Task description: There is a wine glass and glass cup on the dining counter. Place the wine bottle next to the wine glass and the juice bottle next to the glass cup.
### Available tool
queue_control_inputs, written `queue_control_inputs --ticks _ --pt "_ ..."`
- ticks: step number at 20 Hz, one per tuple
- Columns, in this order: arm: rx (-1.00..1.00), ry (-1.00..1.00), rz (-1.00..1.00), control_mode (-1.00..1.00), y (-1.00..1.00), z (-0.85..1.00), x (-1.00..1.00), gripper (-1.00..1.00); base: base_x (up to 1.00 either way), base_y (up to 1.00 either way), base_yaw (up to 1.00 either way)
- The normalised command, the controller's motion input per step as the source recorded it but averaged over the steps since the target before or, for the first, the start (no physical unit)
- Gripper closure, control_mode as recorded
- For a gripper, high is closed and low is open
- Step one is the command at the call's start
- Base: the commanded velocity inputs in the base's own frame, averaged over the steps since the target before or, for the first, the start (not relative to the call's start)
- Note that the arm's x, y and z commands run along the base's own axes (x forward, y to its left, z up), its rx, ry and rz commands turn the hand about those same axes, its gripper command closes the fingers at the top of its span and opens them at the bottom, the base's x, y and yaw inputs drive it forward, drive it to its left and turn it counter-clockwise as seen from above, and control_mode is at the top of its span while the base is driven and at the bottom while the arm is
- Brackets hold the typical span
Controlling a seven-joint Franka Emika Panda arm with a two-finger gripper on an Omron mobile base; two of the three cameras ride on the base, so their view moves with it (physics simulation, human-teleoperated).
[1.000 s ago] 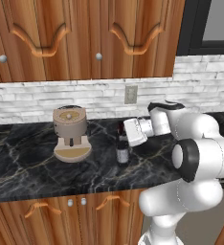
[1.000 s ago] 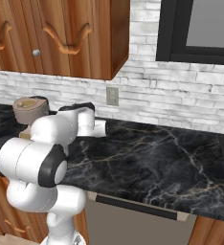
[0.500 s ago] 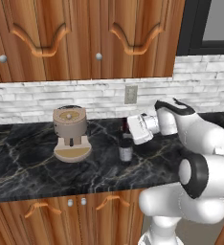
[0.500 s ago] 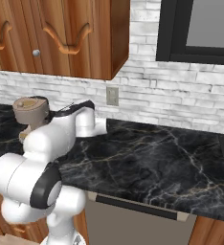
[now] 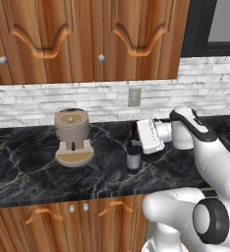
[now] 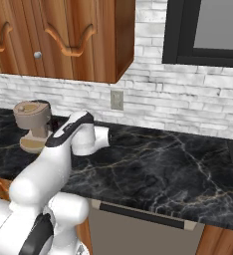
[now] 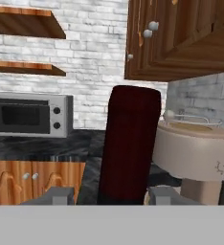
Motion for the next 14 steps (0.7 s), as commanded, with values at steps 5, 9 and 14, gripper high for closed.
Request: queue_control_inputs --ticks 5,9,14 --pt "0.0 -0.05 -0.09 -1.0 -0.04 0.03 -0.39 1.0 0.0 0.0 0.0" --pt "0.01 0.0 0.0 -1.0 0.0 0.0 -0.04 1.0 0.0 0.0 0.0" --pt "0.0 0.0 0.0 -1.0 0.0 0.0 0.0 1.0 0.0 0.0 0.0"
